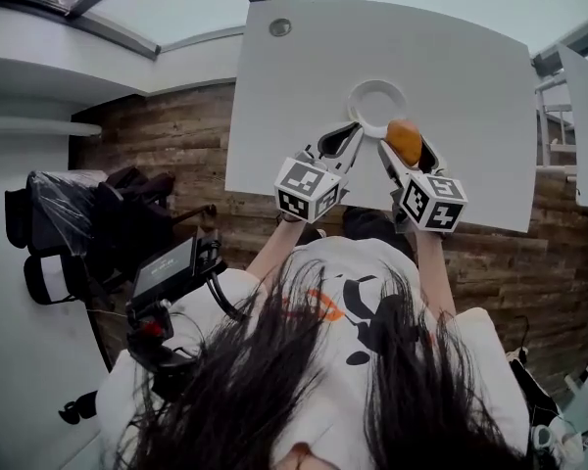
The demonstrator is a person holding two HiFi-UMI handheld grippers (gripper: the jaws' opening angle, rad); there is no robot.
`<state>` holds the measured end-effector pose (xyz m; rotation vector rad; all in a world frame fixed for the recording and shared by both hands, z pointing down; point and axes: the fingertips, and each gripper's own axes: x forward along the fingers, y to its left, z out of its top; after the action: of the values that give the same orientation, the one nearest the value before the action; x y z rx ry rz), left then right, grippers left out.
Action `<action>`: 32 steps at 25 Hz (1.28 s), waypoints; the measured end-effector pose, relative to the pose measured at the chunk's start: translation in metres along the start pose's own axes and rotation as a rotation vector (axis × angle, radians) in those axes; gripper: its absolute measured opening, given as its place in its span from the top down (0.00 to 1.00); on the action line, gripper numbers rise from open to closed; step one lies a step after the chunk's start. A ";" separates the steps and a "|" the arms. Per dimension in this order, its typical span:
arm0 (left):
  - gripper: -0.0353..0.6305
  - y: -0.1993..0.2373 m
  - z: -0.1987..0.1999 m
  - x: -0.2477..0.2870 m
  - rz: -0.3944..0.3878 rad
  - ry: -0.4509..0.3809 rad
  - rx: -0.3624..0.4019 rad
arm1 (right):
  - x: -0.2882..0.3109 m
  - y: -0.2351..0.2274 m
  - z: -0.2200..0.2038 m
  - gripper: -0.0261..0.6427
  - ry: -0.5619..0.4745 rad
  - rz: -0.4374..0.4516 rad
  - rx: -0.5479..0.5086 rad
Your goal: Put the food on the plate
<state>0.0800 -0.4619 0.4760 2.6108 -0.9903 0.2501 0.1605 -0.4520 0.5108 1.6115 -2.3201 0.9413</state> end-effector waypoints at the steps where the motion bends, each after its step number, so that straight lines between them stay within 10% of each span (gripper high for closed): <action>1: 0.94 0.004 0.001 0.003 0.004 0.005 -0.006 | 0.007 -0.002 0.002 0.41 0.011 0.004 -0.005; 32: 0.94 0.063 -0.002 0.016 0.091 0.055 -0.052 | 0.151 -0.024 -0.043 0.41 0.294 0.088 -0.439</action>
<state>0.0497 -0.5146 0.4977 2.5020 -1.0828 0.3125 0.1121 -0.5510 0.6247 1.1256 -2.2050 0.5780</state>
